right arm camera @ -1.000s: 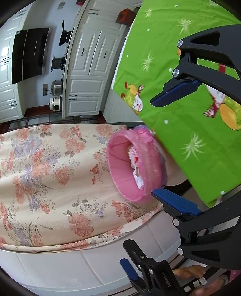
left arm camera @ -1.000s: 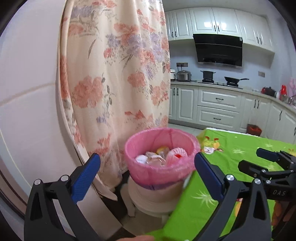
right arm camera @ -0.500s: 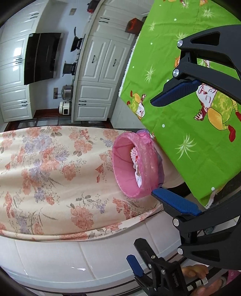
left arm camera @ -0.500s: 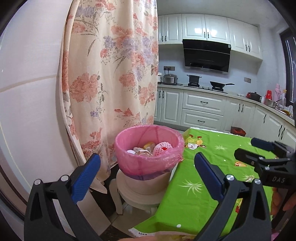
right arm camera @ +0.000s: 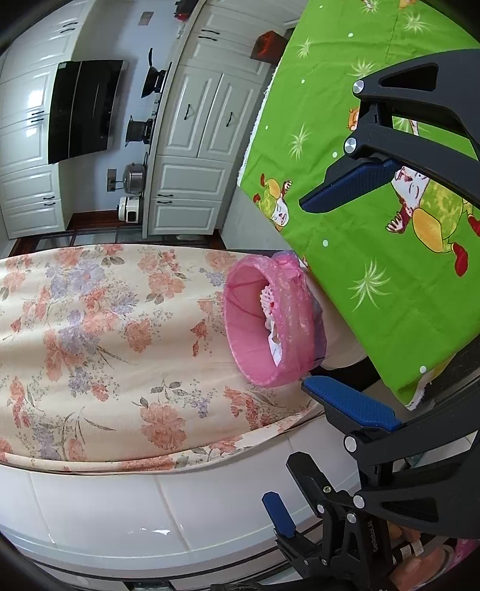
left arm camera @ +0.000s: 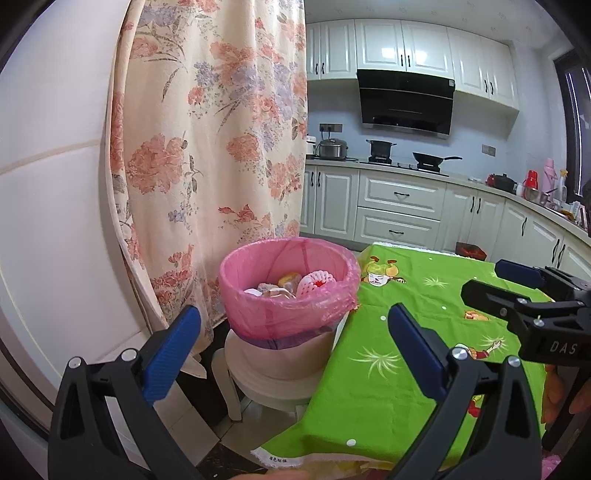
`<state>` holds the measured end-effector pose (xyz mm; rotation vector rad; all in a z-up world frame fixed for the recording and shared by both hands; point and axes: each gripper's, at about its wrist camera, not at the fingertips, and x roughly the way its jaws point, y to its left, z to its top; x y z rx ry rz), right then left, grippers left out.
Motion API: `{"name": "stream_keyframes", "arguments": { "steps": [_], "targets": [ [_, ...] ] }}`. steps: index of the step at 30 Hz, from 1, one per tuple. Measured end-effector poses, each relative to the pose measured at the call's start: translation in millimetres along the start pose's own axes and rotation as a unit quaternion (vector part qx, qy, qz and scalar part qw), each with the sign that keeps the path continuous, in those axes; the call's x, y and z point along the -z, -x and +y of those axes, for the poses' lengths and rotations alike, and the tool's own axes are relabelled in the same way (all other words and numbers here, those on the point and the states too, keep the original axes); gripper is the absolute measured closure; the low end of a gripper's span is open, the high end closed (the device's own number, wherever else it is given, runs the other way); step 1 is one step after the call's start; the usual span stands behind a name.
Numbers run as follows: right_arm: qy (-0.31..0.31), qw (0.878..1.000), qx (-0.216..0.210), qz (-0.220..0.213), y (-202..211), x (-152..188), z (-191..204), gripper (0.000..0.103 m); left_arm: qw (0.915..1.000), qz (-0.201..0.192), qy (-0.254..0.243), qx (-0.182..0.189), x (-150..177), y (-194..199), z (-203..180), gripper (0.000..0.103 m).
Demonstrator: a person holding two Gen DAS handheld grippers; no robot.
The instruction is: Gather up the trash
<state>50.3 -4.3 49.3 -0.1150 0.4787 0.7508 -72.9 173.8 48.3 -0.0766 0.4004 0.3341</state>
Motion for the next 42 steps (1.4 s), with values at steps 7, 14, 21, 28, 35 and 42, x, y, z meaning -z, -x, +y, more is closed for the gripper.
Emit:
{"name": "stream_keyframes", "arguments": {
  "steps": [7, 14, 21, 28, 35, 42],
  "targets": [
    [0.0, 1.0, 0.001, -0.003, 0.7, -0.3, 0.8, 0.019, 1.0, -0.005, -0.001, 0.001, -0.8, 3.8, -0.6, 0.005],
    [-0.002, 1.0, 0.003, -0.004, 1.5, 0.5, -0.4, 0.019, 1.0, -0.004, -0.002, 0.0, -0.8, 4.1, 0.4, 0.005],
    [-0.002, 1.0, 0.003, -0.003, 1.3, 0.9, -0.6, 0.019, 1.0, -0.004, -0.002, 0.004, -0.2, 6.0, 1.1, 0.005],
    [-0.001, 1.0, 0.004, -0.003, 0.6, 1.7, -0.5, 0.019, 1.0, -0.002, -0.003, 0.005, 0.1, 5.7, 0.2, 0.005],
    [0.0, 1.0, 0.003, -0.002, -0.2, 3.1, 0.2, 0.019, 1.0, 0.001, -0.004, 0.005, 2.0, 5.1, -0.8, 0.005],
    [0.001, 1.0, 0.004, -0.001, -0.6, 3.8, 0.7, 0.019, 1.0, 0.002, -0.003, 0.008, 2.9, 3.7, -1.0, 0.005]
  ]
}}
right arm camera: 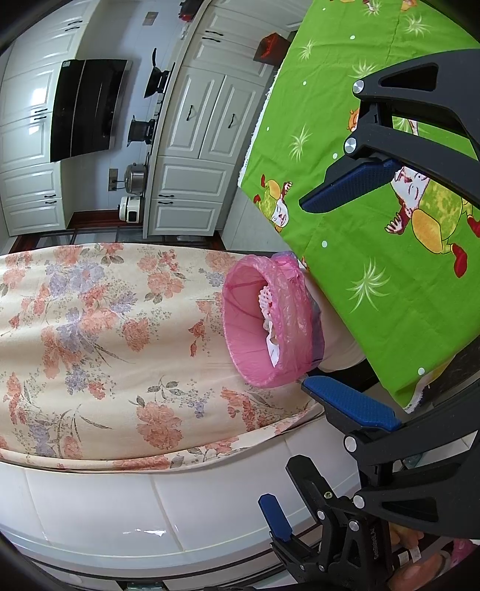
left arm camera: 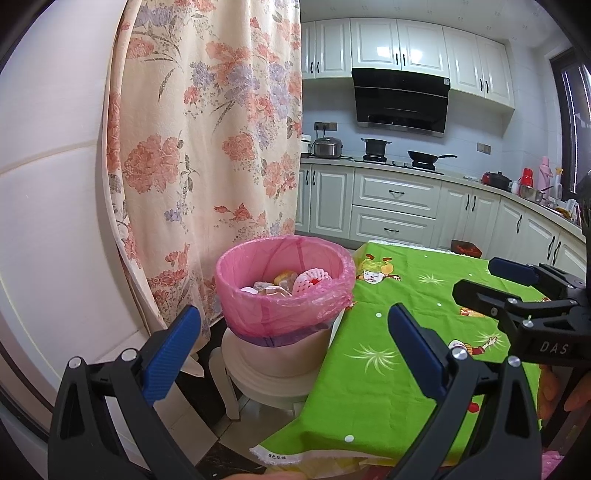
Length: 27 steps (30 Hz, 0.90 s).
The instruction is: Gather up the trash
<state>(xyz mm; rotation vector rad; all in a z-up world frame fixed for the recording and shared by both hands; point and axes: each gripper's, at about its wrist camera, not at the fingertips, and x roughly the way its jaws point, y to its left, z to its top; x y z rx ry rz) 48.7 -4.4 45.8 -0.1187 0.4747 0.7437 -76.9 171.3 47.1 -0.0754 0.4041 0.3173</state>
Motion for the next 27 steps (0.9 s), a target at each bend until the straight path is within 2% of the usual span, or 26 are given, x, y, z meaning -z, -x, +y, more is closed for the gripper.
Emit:
{"name": "stream_keyframes", "arguments": {
  "steps": [27],
  "targets": [
    [0.001, 1.0, 0.0, 0.001, 0.7, 3.3, 0.7, 0.019, 1.0, 0.002, -0.001, 0.002, 1.2, 0.3, 0.3, 0.005]
  ]
}}
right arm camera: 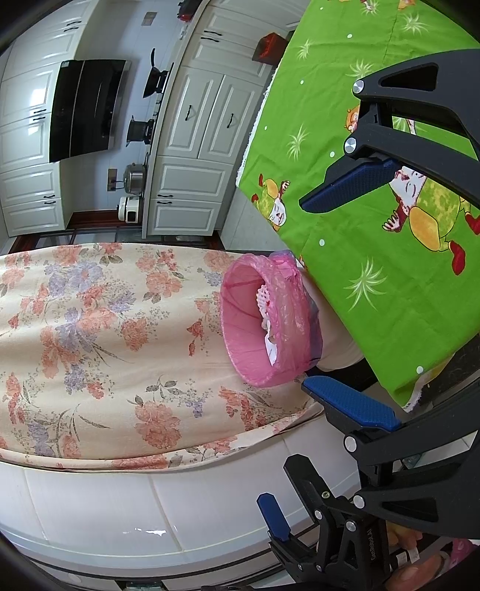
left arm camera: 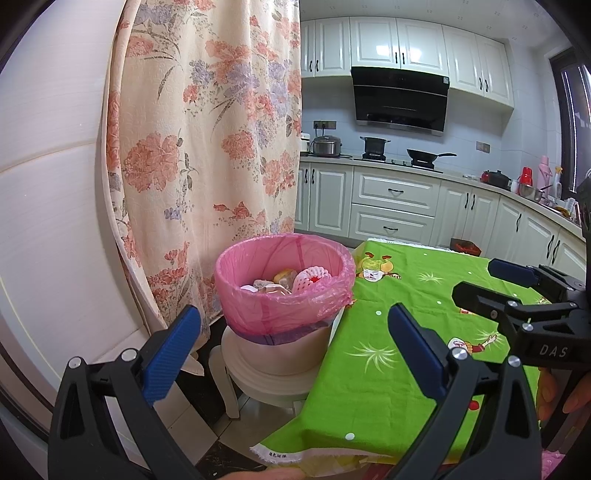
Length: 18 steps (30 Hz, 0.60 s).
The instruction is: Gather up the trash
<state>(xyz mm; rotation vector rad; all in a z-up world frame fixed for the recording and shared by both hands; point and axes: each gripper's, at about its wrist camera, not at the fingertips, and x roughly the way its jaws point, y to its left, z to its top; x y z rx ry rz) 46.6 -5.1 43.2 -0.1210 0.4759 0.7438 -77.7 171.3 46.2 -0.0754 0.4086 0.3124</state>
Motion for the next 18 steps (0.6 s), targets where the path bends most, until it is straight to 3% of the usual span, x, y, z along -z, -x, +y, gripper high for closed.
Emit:
{"name": "stream_keyframes", "arguments": {
  "steps": [18],
  "targets": [
    [-0.002, 1.0, 0.0, 0.001, 0.3, 1.0, 0.3, 0.019, 1.0, 0.003, -0.001, 0.003, 1.7, -0.7, 0.3, 0.005]
  ]
}}
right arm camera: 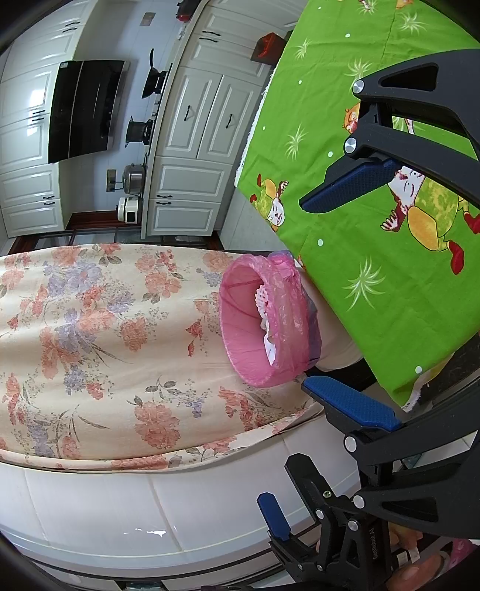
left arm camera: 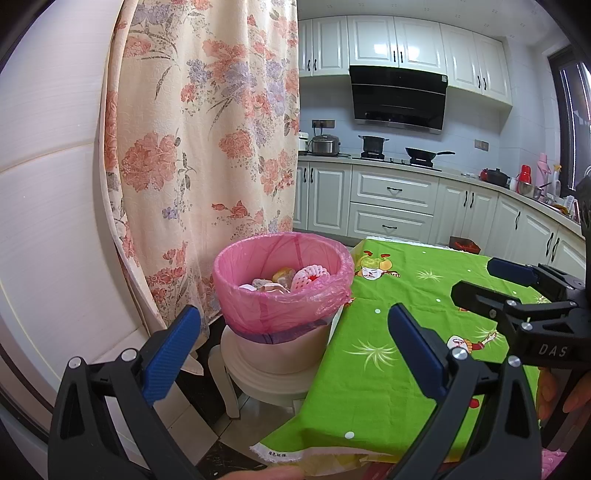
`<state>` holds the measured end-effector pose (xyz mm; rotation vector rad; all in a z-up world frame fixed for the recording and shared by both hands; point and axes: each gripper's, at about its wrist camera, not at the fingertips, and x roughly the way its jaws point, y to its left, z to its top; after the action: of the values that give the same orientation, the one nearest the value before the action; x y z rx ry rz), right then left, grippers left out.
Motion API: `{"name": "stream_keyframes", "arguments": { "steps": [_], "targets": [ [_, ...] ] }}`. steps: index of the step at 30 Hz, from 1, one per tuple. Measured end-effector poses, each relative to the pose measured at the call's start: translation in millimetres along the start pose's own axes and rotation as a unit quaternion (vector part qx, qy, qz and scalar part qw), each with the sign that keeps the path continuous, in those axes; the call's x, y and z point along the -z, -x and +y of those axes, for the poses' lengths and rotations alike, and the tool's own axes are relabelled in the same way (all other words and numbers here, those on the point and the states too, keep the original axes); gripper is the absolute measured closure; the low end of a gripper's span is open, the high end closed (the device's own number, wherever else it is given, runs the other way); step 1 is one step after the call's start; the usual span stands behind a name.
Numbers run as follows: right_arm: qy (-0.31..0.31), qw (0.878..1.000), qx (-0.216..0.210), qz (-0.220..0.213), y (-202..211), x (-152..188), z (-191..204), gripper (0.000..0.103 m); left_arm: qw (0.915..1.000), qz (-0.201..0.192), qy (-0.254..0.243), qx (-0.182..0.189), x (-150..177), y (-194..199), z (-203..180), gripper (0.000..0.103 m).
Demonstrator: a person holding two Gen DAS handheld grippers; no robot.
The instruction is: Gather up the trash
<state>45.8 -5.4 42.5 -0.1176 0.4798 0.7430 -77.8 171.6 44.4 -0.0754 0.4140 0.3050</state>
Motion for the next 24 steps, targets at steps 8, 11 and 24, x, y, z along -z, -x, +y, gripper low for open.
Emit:
{"name": "stream_keyframes", "arguments": {
  "steps": [8, 11, 24],
  "targets": [
    [0.001, 1.0, 0.0, 0.0, 0.1, 0.4, 0.5, 0.019, 1.0, 0.004, -0.003, -0.001, -1.5, -2.9, 0.7, 0.005],
    [0.0, 1.0, 0.0, 0.0, 0.1, 0.2, 0.4, 0.019, 1.0, 0.007, -0.005, 0.002, -0.5, -3.5, 0.1, 0.005],
    [0.003, 1.0, -0.002, 0.0, -0.7, 2.3, 1.4, 0.019, 1.0, 0.006, 0.002, 0.002, -1.0, -4.2, 2.0, 0.005]
  ]
}}
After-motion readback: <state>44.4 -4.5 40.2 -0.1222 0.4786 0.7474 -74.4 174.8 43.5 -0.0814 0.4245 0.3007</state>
